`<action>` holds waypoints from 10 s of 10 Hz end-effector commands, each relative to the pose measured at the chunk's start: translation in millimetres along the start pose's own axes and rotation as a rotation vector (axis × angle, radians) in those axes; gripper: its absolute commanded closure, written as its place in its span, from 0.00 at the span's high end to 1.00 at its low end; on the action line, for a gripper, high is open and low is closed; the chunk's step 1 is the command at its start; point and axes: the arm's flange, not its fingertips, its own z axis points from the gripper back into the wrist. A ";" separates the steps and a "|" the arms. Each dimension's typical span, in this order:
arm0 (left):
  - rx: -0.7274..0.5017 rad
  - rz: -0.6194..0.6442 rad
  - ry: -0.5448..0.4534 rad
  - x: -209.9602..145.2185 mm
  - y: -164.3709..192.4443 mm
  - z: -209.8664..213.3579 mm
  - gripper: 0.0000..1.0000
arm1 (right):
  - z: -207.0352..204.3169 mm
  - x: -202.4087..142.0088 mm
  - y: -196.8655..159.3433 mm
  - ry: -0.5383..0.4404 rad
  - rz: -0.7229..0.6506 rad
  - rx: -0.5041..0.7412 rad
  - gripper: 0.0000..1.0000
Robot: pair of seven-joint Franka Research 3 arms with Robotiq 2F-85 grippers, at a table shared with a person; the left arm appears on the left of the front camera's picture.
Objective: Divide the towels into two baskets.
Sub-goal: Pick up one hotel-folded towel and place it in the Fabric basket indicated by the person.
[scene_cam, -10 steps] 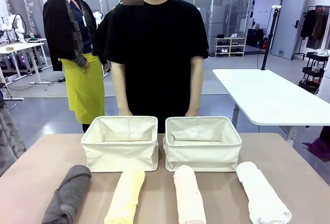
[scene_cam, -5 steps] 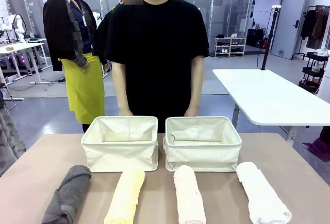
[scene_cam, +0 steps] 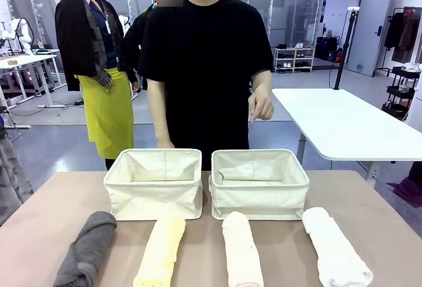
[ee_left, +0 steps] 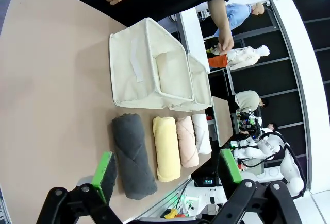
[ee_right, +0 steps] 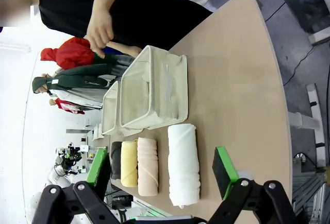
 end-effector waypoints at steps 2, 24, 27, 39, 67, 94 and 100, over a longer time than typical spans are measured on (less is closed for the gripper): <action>-0.009 -0.006 -0.006 0.6 -1.1 2.5 1.00 | 1.3 0.0 1.1 -0.003 0.004 0.010 1.00; -0.009 -0.006 -0.006 0.6 -1.1 2.5 1.00 | -223.7 -129.3 185.0 0.500 0.458 -0.566 1.00; -0.009 -0.006 -0.006 0.6 -1.1 2.5 1.00 | -254.5 -165.3 168.1 0.541 0.494 -0.719 1.00; -0.009 -0.006 -0.006 0.6 -1.1 2.5 1.00 | -315.5 -223.9 103.4 0.496 0.516 -1.007 1.00; -0.009 -0.006 -0.006 0.6 -1.1 2.5 1.00 | -240.5 -142.2 280.8 0.559 1.002 -0.564 0.18; -0.009 -0.006 -0.006 0.6 -1.1 2.5 1.00 | -582.0 -76.3 256.2 1.230 1.768 -0.333 0.40; -0.009 -0.006 -0.006 0.6 -1.1 2.5 1.00 | -587.3 -74.1 244.1 1.196 1.768 -0.358 0.80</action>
